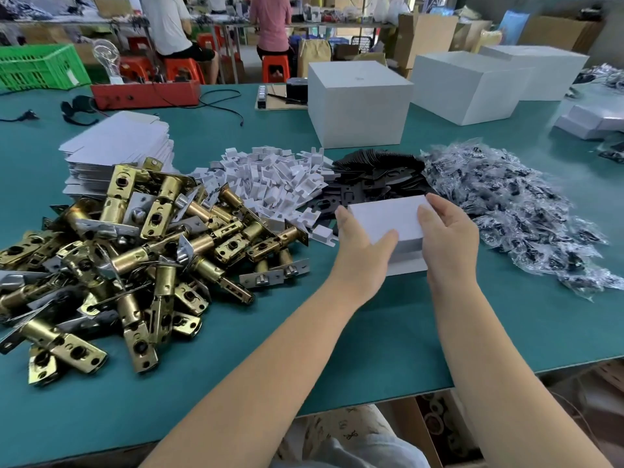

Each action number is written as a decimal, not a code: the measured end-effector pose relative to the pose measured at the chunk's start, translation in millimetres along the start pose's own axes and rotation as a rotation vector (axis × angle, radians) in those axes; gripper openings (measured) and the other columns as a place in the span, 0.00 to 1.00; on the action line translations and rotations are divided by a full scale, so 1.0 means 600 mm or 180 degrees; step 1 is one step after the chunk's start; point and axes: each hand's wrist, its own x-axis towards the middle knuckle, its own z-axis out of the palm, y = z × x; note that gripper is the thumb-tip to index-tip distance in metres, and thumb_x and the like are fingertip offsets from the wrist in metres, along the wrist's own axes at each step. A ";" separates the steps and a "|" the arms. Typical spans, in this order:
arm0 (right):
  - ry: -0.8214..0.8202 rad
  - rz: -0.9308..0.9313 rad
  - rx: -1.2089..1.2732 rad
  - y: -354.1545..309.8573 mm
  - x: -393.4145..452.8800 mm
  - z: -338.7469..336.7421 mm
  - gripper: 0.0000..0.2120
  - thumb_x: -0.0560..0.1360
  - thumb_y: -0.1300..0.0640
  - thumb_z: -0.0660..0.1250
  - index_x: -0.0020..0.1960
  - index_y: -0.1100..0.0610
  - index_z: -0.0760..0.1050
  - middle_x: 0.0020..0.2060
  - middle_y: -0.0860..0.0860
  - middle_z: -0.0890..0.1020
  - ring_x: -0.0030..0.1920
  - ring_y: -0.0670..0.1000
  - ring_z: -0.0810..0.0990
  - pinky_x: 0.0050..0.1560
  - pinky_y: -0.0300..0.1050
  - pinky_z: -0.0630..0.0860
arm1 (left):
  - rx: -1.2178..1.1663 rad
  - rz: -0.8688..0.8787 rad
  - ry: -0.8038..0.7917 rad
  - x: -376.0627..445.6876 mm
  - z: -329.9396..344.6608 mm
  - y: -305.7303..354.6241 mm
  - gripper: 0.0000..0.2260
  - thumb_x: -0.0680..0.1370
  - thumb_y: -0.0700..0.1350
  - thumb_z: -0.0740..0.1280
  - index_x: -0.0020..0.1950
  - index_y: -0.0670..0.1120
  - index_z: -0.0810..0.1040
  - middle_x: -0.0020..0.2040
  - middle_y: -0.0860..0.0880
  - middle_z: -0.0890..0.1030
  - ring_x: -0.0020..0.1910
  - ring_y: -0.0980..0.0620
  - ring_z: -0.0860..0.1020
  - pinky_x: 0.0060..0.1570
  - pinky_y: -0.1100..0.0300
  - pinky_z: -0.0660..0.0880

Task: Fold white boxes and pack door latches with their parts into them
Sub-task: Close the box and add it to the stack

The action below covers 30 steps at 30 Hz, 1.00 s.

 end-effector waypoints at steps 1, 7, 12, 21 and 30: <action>0.0037 0.0030 -0.0025 0.002 0.006 -0.004 0.15 0.77 0.56 0.64 0.63 0.54 0.76 0.57 0.46 0.81 0.58 0.47 0.78 0.62 0.47 0.74 | 0.0084 0.0044 -0.0089 0.001 0.003 -0.002 0.42 0.81 0.49 0.64 0.78 0.45 0.32 0.81 0.51 0.42 0.79 0.54 0.46 0.77 0.53 0.47; 0.0062 0.0125 -0.0048 0.020 0.032 -0.017 0.15 0.77 0.59 0.65 0.63 0.58 0.77 0.55 0.47 0.80 0.54 0.44 0.77 0.58 0.40 0.73 | 0.0576 0.0248 -0.0276 0.006 0.017 -0.032 0.44 0.81 0.46 0.66 0.78 0.44 0.31 0.80 0.49 0.38 0.79 0.49 0.52 0.77 0.51 0.51; 0.0014 0.0095 -0.0154 0.028 0.040 -0.018 0.15 0.76 0.58 0.65 0.63 0.57 0.77 0.49 0.42 0.79 0.54 0.43 0.78 0.59 0.40 0.73 | 0.0928 0.0303 -0.0279 0.012 0.015 -0.044 0.43 0.81 0.49 0.65 0.77 0.43 0.31 0.80 0.48 0.39 0.79 0.53 0.43 0.77 0.54 0.45; 0.0064 0.0147 -0.0242 0.048 0.051 -0.024 0.15 0.76 0.58 0.65 0.62 0.57 0.78 0.47 0.40 0.79 0.48 0.38 0.76 0.48 0.33 0.69 | 0.1105 0.0362 -0.0337 0.022 0.015 -0.048 0.43 0.81 0.51 0.65 0.78 0.42 0.34 0.81 0.46 0.47 0.78 0.49 0.51 0.76 0.55 0.52; 0.0147 0.0440 0.0071 0.056 0.053 -0.024 0.12 0.75 0.56 0.66 0.58 0.53 0.79 0.47 0.41 0.79 0.44 0.36 0.74 0.41 0.34 0.70 | 0.1174 0.0621 -0.0348 0.046 -0.032 -0.059 0.32 0.70 0.49 0.78 0.68 0.46 0.65 0.60 0.56 0.74 0.59 0.57 0.73 0.56 0.62 0.71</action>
